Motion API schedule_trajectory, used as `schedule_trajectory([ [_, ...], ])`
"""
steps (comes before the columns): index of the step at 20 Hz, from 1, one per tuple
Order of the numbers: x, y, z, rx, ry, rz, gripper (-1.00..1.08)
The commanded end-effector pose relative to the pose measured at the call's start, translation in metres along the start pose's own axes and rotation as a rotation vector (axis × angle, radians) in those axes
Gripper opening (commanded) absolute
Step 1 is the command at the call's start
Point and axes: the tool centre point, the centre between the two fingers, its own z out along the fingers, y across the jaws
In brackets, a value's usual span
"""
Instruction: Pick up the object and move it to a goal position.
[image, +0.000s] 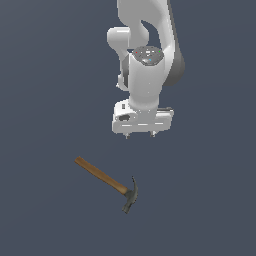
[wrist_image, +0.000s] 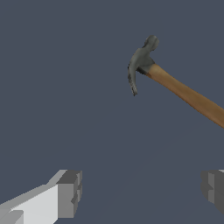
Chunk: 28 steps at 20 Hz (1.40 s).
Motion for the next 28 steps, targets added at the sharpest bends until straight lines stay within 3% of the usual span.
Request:
schedule_trajectory([
  [1,0.001,0.001,0.001,0.000,-0.001,-0.009,1.00],
  [12,0.017,0.021,0.019,-0.006,-0.010,-0.135,1.00],
  [28,0.051,0.080,0.075,-0.005,-0.037,-0.479,1.00],
])
